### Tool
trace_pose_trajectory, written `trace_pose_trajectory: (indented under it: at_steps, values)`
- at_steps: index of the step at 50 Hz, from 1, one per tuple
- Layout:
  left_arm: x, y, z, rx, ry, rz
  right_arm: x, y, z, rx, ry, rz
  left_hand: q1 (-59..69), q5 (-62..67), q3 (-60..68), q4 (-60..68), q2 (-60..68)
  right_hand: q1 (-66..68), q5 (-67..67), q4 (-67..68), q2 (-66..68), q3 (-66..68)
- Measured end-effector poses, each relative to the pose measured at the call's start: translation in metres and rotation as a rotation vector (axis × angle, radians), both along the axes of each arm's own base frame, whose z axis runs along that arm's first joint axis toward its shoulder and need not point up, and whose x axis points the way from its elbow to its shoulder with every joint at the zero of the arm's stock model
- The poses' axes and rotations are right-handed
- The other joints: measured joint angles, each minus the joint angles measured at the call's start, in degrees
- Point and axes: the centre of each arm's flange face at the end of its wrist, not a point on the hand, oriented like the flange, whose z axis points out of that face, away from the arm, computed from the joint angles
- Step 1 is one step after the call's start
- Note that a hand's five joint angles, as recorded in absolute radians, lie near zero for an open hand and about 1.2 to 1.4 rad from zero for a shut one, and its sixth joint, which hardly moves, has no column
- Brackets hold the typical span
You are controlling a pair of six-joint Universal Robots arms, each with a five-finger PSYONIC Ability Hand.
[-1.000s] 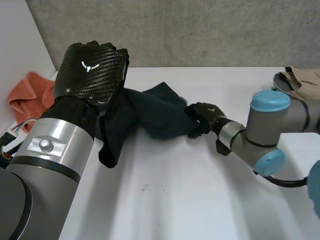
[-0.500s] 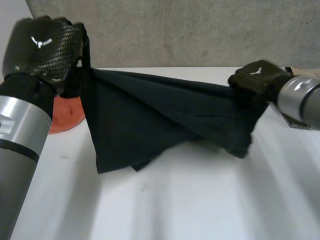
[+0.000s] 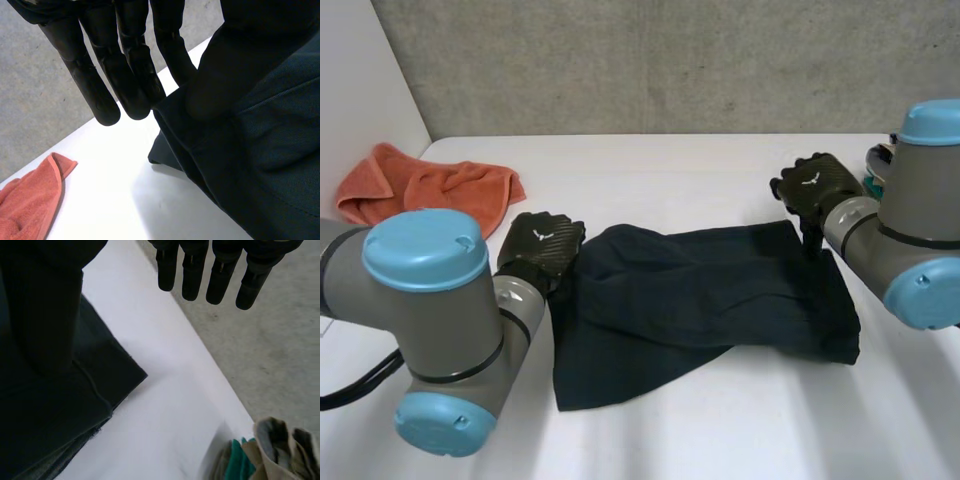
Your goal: Fold the laundry.
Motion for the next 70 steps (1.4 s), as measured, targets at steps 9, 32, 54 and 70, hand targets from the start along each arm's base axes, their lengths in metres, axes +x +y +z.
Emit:
trace_pose_trajectory:
  at_steps: [9,32,54,70]
  values:
    - [0.004,0.005,0.006,-0.002,0.006,0.001,-0.015,0.052,0.022,0.118,-0.115,0.017,0.0,0.0,0.0,0.0,0.0,1.01,5.19,2.81,0.19,3.19]
    - [0.01,0.009,0.008,-0.006,0.009,0.002,-0.036,0.114,-0.051,0.361,-0.157,0.014,0.0,0.0,0.0,0.0,0.0,14.4,16.55,15.06,14.76,15.13]
    - [0.044,0.066,0.114,-0.115,0.056,-0.019,-0.042,0.121,0.109,-0.036,-0.02,0.088,0.0,0.0,0.0,0.0,0.0,42.1,49.39,50.92,49.17,50.39]
    - [0.025,0.046,0.113,-0.127,0.035,-0.075,-0.028,0.087,0.095,0.049,0.066,0.143,0.0,0.0,0.0,0.0,0.02,42.1,50.53,50.93,49.17,50.42]
